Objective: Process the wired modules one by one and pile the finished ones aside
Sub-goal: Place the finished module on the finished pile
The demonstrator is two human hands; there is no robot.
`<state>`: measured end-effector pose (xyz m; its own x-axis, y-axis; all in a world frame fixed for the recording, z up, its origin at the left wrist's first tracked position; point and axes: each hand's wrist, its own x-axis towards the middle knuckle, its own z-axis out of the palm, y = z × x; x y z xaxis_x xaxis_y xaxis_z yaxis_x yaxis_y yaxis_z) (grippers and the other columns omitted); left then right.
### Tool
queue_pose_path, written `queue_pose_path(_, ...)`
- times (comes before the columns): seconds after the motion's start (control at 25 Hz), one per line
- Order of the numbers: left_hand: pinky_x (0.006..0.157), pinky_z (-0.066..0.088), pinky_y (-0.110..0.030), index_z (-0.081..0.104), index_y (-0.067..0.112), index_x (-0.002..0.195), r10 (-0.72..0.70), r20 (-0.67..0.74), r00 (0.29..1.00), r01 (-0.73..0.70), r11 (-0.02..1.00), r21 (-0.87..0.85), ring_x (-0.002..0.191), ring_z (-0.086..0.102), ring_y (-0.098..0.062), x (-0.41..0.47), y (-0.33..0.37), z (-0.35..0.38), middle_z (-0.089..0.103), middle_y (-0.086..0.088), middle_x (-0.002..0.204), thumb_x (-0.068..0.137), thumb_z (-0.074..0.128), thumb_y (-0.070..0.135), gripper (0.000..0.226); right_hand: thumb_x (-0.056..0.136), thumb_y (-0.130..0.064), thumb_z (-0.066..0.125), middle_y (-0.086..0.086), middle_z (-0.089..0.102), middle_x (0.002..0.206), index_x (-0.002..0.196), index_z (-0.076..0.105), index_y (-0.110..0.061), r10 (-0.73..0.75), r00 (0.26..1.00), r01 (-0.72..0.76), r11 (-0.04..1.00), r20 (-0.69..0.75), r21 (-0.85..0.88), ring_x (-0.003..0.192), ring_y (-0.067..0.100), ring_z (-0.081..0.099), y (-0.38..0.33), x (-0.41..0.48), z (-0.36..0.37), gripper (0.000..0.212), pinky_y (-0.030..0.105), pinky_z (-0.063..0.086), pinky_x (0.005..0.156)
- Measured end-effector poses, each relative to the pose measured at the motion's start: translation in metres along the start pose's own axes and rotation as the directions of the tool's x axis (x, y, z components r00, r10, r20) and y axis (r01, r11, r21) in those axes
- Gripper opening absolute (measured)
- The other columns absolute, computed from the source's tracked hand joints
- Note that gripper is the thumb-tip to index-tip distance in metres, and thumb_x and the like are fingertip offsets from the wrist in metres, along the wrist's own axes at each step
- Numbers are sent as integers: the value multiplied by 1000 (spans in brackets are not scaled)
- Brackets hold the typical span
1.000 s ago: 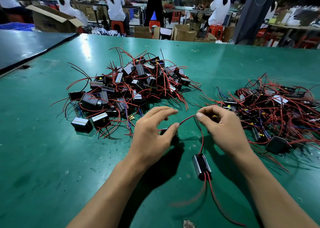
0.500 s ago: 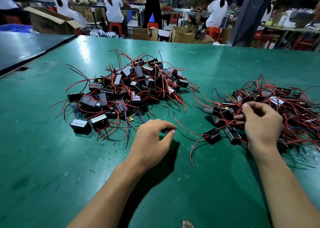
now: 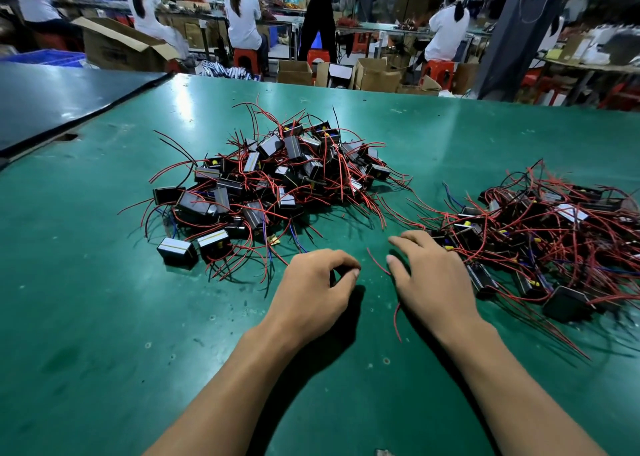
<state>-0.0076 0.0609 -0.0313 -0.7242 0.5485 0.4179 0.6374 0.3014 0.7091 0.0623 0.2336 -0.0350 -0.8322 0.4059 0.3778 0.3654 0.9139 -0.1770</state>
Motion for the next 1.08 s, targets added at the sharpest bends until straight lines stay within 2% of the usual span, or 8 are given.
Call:
queue_pose_path(0.24,85,52,-26,77,14,95,-44,24,999,44,999,-6,87,66,-7,1,-4,-4,75,6,93,89,67,17,12,96,-24,61,3,68,120,115,73,-13,118,991,-114,991,-60,72,107,29,64,22,4,-2,25,40,47,91)
queue_pose_path(0.4,77,49,-13,78,12,92,-148,-13,989,145,982,-118,80,65,-3,4,-4,-6,75,5,87,88,68,12,10,94,-21,65,2,69,103,104,73,-16,-86,971,124,979,-223,162,92,29,65,-20,-3,-5,14,41,48,78)
queue_pose_path(0.48,75,52,-20,77,8,93,-229,-21,973,219,952,-214,75,66,-7,9,-8,-8,75,-1,85,87,68,8,11,92,-24,62,0,68,97,102,72,-18,-211,947,263,942,-241,210,83,26,64,-51,-6,-1,15,40,50,72)
queue_pose_path(0.6,71,53,-36,73,5,97,-429,-84,899,352,825,-441,73,63,-18,16,-15,-14,73,-11,85,88,64,3,12,94,-24,60,-2,67,103,106,72,-20,-173,962,245,885,-210,396,87,26,65,-88,12,7,17,39,53,75)
queue_pose_path(0.68,60,49,-31,68,6,99,-595,-118,795,426,686,-590,63,59,-18,20,-19,-16,69,-10,79,92,59,4,12,96,-26,60,-3,65,111,113,71,-23,-112,986,158,869,-124,469,96,24,65,-107,35,14,21,37,53,80)
queue_pose_path(0.8,46,42,-23,64,7,98,-731,-89,676,493,539,-683,42,53,-10,23,-23,-16,64,-8,73,95,52,4,13,97,-30,59,-2,60,121,132,63,-31,-105,994,83,909,33,409,104,24,63,-130,70,25,35,33,49,81)
queue_pose_path(0.96,44,48,-24,61,12,90,-776,-25,630,489,421,-764,51,58,-13,29,-27,-20,63,-8,80,97,47,4,17,92,-37,64,5,48,129,149,41,-35,-99,983,57,965,154,256,104,30,62,-139,96,39,61,32,39,73)
queue_pose_path(1.08,42,43,-24,58,6,100,-769,25,639,462,357,-812,50,52,-15,31,-25,-18,59,-10,71,97,45,1,14,89,-38,68,10,44,133,150,34,-36,-102,974,64,981,203,185,108,35,61,-138,108,40,70,35,42,75)
